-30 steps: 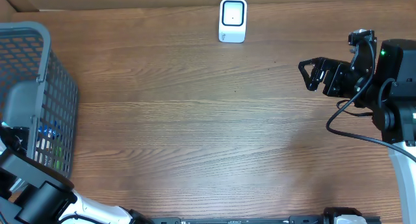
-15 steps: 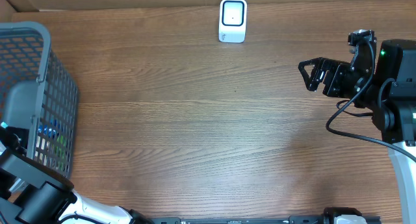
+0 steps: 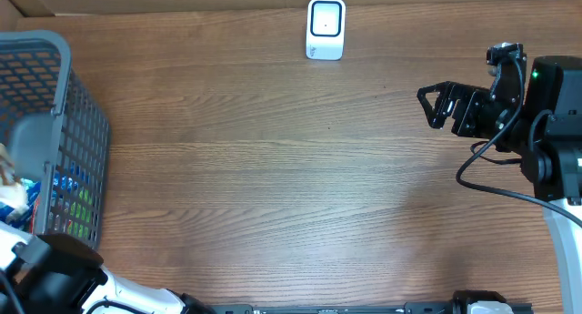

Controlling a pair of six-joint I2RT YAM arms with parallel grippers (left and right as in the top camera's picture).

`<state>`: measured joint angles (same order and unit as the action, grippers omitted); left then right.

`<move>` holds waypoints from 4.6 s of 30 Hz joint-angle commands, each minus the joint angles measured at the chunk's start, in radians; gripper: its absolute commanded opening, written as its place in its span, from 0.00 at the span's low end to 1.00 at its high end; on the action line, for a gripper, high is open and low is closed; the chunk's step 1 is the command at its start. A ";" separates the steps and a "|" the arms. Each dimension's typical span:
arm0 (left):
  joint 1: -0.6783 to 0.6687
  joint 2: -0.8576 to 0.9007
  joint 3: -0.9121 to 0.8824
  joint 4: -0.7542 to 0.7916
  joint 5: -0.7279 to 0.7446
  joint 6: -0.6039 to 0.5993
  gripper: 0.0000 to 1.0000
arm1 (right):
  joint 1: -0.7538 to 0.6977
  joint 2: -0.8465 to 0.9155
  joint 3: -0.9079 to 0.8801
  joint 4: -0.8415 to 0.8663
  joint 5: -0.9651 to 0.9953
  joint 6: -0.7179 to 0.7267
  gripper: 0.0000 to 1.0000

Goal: Scan the item barcode
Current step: 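Reach the left gripper into the basket and grasp the tan snack bag, then carry the tan bag to table center and release it, then return the left gripper into the basket toward the green bag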

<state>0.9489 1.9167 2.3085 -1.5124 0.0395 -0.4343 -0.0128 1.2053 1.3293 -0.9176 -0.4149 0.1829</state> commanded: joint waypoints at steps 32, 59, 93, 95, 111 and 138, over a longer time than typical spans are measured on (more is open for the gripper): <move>-1.033 0.060 -0.046 -0.169 -0.002 0.124 0.04 | -0.003 0.001 0.019 -0.038 0.006 0.000 1.00; -1.303 0.454 -0.077 -0.066 -0.016 0.092 0.68 | -0.003 0.064 0.019 -0.031 0.013 0.000 1.00; -0.159 -0.286 0.130 -0.172 -0.196 -0.045 0.84 | -0.002 0.064 0.019 -0.047 0.009 -0.007 1.00; -0.115 -0.239 0.090 -0.154 -0.193 -0.046 0.83 | -0.002 0.064 0.019 -0.049 0.009 -0.007 1.00; -0.071 0.145 0.002 -0.152 -0.248 -0.254 0.84 | -0.002 0.064 0.019 -0.091 0.009 -0.007 1.00; -0.078 0.171 -0.696 0.481 -0.245 -0.288 0.72 | -0.002 0.064 0.019 -0.095 0.010 -0.007 1.00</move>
<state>0.8749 2.0823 1.6661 -1.0527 -0.2199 -0.7078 -0.0128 1.2709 1.3293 -1.0142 -0.4107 0.1822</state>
